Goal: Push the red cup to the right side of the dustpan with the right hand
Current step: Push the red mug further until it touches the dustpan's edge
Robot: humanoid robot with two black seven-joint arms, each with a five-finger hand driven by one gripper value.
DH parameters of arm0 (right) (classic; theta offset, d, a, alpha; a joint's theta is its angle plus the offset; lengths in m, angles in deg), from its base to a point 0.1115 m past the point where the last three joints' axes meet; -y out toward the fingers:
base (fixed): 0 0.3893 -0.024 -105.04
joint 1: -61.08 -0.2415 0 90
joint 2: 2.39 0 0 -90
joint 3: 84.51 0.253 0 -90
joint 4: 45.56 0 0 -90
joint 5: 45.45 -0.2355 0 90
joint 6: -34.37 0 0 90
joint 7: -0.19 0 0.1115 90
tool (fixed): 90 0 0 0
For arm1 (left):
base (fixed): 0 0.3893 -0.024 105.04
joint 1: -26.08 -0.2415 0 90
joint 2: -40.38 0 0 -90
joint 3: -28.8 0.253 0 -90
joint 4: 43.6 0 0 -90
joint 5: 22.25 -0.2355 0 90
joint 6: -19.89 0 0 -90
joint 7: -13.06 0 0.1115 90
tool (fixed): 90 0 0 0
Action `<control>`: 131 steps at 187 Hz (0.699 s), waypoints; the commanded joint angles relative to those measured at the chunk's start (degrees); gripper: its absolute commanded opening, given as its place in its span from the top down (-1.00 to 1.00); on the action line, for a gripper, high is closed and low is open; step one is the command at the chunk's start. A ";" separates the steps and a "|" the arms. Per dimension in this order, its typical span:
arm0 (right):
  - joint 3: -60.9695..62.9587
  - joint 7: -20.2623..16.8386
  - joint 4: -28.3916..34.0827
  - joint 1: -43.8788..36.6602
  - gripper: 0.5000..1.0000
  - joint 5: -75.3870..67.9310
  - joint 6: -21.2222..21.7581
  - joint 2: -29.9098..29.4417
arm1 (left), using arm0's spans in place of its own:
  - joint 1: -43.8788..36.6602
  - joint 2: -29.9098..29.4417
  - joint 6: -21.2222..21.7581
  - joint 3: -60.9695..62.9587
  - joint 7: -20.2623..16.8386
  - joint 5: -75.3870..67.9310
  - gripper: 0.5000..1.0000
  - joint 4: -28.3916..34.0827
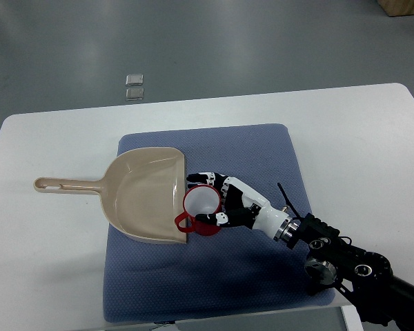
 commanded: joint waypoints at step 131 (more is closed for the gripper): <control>0.23 0.00 0.08 0.09 -0.69 -0.49 0.99 2.13 | 0.00 0.00 -0.01 0.00 0.03 0.00 -1.00 0.00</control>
